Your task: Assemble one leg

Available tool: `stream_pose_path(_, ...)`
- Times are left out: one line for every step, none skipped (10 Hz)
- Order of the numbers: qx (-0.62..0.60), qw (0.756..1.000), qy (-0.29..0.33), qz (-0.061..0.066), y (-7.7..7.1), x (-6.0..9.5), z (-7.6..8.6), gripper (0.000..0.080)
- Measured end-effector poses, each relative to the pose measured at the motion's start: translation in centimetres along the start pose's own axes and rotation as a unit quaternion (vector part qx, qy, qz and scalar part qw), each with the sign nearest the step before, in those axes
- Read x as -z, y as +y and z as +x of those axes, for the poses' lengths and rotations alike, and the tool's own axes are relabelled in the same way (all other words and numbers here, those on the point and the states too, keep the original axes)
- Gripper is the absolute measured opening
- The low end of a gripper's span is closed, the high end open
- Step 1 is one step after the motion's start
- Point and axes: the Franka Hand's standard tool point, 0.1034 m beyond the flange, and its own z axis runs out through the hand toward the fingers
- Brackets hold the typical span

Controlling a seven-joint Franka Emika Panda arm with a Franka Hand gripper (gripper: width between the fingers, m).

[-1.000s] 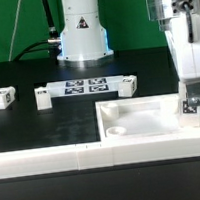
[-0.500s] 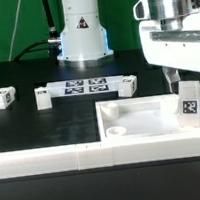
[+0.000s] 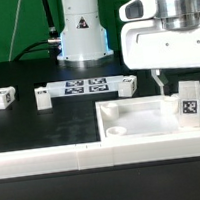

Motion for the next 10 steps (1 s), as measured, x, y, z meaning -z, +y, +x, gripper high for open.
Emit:
stream_pose_path(0.038, 0.999, 0.003, -0.004, 0.0, 0.0, 0.0, 0.0649)
stream_pose_path(0.062, 0.998, 0.004, -0.007, 0.0, -0.02, -0.02, 0.0649)
stream_pose_path(0.075, 0.997, 0.004, -0.007, 0.08, -0.01, 0.05, 0.0649)
stream_pose_path(0.074, 0.997, 0.004, -0.007, 0.07, -0.01, 0.04, 0.0555)
stream_pose_path(0.074, 0.997, 0.004, -0.007, 0.07, -0.01, 0.04, 0.0375)
stream_pose_path(0.074, 0.997, 0.004, -0.007, 0.1, -0.02, 0.05, 0.0375)
stream_pose_path(0.074, 0.997, 0.005, -0.009, 0.31, -0.01, 0.17, 0.0291)
stream_pose_path(0.074, 0.997, 0.005, -0.009, 0.31, -0.01, 0.16, 0.0291)
stream_pose_path(0.066, 0.998, 0.005, -0.009, 0.31, -0.01, 0.17, 0.0291)
stream_pose_path(0.053, 0.999, 0.005, -0.009, 0.32, -0.01, 0.18, 0.0291)
